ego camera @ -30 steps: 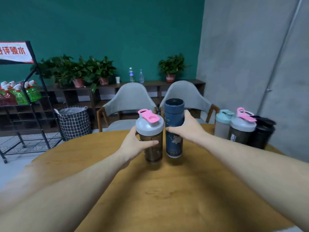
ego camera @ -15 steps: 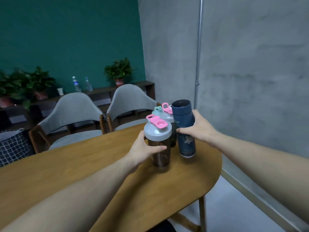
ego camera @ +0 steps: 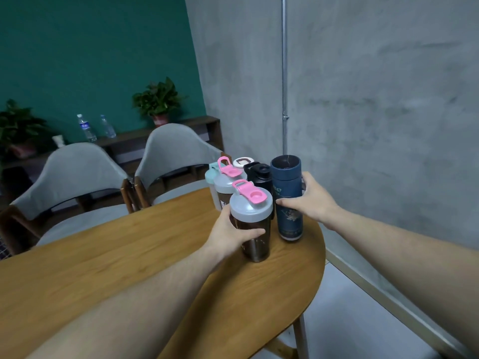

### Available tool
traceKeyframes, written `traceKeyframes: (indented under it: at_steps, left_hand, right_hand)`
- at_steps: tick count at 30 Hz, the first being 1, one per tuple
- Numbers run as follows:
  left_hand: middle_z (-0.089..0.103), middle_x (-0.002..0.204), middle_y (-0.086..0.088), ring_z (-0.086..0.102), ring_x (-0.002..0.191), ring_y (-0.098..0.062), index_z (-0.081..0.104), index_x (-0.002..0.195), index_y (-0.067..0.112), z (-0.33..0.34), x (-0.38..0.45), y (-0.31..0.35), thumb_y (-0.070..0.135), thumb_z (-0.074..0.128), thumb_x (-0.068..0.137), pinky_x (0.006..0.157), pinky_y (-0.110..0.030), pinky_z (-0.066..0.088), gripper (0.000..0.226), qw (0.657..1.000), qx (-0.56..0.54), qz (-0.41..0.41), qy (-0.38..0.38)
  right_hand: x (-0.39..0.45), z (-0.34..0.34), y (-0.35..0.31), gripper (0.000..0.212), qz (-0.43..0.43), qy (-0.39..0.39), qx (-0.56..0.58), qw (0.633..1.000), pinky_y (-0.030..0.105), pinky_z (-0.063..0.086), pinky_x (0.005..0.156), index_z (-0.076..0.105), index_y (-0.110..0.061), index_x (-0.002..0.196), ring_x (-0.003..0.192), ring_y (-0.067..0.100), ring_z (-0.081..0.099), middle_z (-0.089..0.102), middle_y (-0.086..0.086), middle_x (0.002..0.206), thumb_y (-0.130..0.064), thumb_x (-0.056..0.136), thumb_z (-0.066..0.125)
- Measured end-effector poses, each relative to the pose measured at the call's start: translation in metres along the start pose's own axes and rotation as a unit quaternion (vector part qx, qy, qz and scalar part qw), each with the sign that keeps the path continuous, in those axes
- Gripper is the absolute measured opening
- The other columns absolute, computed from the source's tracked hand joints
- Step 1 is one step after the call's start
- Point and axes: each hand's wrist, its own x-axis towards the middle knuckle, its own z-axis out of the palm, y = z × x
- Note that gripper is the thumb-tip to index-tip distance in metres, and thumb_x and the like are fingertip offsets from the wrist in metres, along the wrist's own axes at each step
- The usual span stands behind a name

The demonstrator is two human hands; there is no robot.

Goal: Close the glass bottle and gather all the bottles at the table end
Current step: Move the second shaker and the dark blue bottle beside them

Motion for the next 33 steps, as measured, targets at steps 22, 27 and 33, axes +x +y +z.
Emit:
traceKeyframes:
  at_steps: [22, 27, 33]
  left_hand:
    - [0.060, 0.125, 0.009, 0.058, 0.120, -0.018, 0.043, 0.137, 0.024, 0.011, 0.020, 0.000, 0.023, 0.094, 0.066, 0.102, -0.046, 0.052, 0.088, 0.999, 0.003, -0.023, 0.023]
    - [0.049, 0.142, -0.002, 0.049, 0.130, -0.022, 0.028, 0.148, 0.018, 0.009, 0.017, 0.002, 0.020, 0.094, 0.065, 0.109, -0.047, 0.046, 0.107, 0.998, 0.008, -0.064, 0.008]
    - [0.038, 0.150, -0.008, 0.047, 0.133, -0.027, 0.019, 0.154, 0.020, -0.006, 0.004, 0.003, 0.022, 0.094, 0.066, 0.110, -0.046, 0.044, 0.116, 0.995, 0.032, -0.091, 0.019]
  right_hand:
    - [0.033, 0.008, 0.013, 0.092, 0.057, -0.105, 0.038, 0.992, 0.045, 0.057, 0.094, 0.037, -0.018, 0.146, 0.117, 0.025, 0.062, 0.058, 0.004, 0.136, -0.021, 0.071, 0.091]
    - [0.024, 0.005, 0.013, 0.104, 0.070, -0.113, 0.006, 0.991, 0.043, 0.054, 0.098, 0.029, -0.019, 0.152, 0.129, 0.027, 0.056, 0.050, 0.006, 0.150, -0.023, 0.070, 0.092]
    - [0.006, -0.003, 0.010, 0.107, 0.088, -0.103, -0.063, 0.989, 0.039, 0.048, 0.099, 0.022, -0.017, 0.155, 0.128, 0.027, 0.054, 0.050, 0.012, 0.147, -0.030, 0.073, 0.090]
